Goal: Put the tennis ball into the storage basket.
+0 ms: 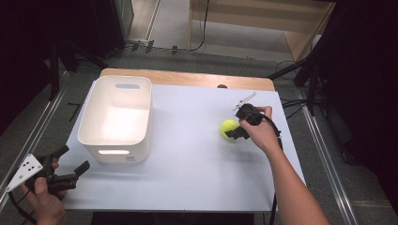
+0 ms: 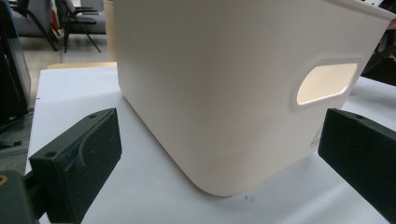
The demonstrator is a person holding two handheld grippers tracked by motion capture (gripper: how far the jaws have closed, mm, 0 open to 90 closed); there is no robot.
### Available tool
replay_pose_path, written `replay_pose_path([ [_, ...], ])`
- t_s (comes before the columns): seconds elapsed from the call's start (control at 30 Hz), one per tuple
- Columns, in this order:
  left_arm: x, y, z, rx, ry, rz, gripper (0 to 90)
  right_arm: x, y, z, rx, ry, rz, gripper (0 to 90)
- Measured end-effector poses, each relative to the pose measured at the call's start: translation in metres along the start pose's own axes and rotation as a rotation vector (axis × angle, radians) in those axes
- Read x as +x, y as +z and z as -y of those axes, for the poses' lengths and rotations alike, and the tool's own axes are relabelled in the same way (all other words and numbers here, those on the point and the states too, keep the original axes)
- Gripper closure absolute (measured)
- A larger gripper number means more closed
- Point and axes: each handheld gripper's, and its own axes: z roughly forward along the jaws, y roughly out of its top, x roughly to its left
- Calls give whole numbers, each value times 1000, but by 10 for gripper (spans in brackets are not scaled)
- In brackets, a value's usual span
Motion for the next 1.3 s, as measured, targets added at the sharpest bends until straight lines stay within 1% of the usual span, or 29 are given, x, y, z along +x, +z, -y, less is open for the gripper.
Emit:
replay_pose_path([
  [0.03, 0, 0, 0, 0, 0, 0, 0, 0, 1, -1, 9, 5, 1, 0],
  [0.07, 0, 0, 0, 0, 0, 0, 0, 0, 2, -2, 18, -5, -7, 0],
  [0.17, 0, 0, 0, 0, -2, -1, 0, 0, 5, -4, 31, -4, -17, 0],
  [0.27, 0, -1, 0, -3, -5, 0, 0, -1, 8, -7, 47, -17, -21, 0],
  [0.3, 0, -1, 0, -3, -6, 1, 0, 0, 9, -7, 49, -3, -22, 0],
  [0.33, 0, -1, 0, -3, -5, 1, 0, 0, 10, -8, 53, -9, -25, 0],
  [0.4, 0, -1, 0, -3, -6, 1, 0, 1, 11, -9, 57, -4, -27, 0],
  [0.43, 0, -1, 0, -2, -6, 1, 0, 1, 13, -10, 67, -20, -32, 14],
  [0.47, 1, -1, 0, -3, -5, 1, 0, 1, 13, -10, 67, -20, -32, 14],
  [0.5, 1, -1, 0, -4, -8, 1, 0, 1, 15, -11, 77, -21, -25, 42],
  [0.53, 1, -1, 0, -4, -8, 1, 0, 1, 16, -12, 77, -24, -25, 43],
  [0.57, 1, -1, 0, -4, -8, 1, 0, 2, 16, -12, 77, -15, -33, 43],
  [0.6, 1, -1, 0, -3, -7, 2, 0, 1, 17, -12, 84, -22, -35, 45],
  [0.63, 1, -1, 0, -3, -7, 2, 0, 1, 17, -12, 84, -22, -35, 45],
  [0.67, 1, -1, 0, -3, -7, 2, 0, 2, 17, -12, 90, -5, -31, 50],
  [0.7, 1, -1, 0, -4, -7, 3, 0, 1, 18, -13, 90, -12, -31, 51],
  [0.73, 1, -1, 0, -2, -5, 3, 0, 1, 19, -13, 95, -6, -27, 51],
  [0.77, 1, -1, 0, -2, -5, 3, 0, -1, 20, -13, 100, -14, -27, 55],
  [0.8, 1, -1, 0, -2, -5, 3, 0, 0, 21, -13, 101, -2, -24, 68],
  [0.87, 1, -1, 0, -4, -8, 3, 0, -1, 22, -13, 98, 9, -20, 106],
  [0.9, 1, -1, 0, -3, -8, 2, 0, -1, 22, -13, 105, 10, -19, 124],
  [0.93, 1, -1, 0, -3, -8, 2, 0, -2, 23, -13, 107, -1, -20, 124],
  [0.97, 1, -1, 0, -4, -9, 2, 0, -1, 24, -14, 108, 15, -23, 124],
  [1.0, 1, -1, 0, -3, -8, 2, 0, -1, 25, -13, 116, -3, -22, 124],
  [1.07, 1, -1, 0, -3, -8, 2, 0, -1, 26, -13, 122, 2, -26, 124],
  [1.1, 1, -1, 0, -3, -8, 3, 0, -1, 27, -13, 121, 3, -21, 124],
  [1.17, 1, -1, 0, -4, -9, 3, 0, -1, 29, -13, 128, -4, -22, 124],
  [1.27, 1, -1, 0, -2, -10, 2, 0, 0, 31, -14, 123, 7, -16, 126],
  [1.3, 1, -1, 0, -3, -10, 3, 0, 0, 32, -15, 134, 4, -15, 145],
])
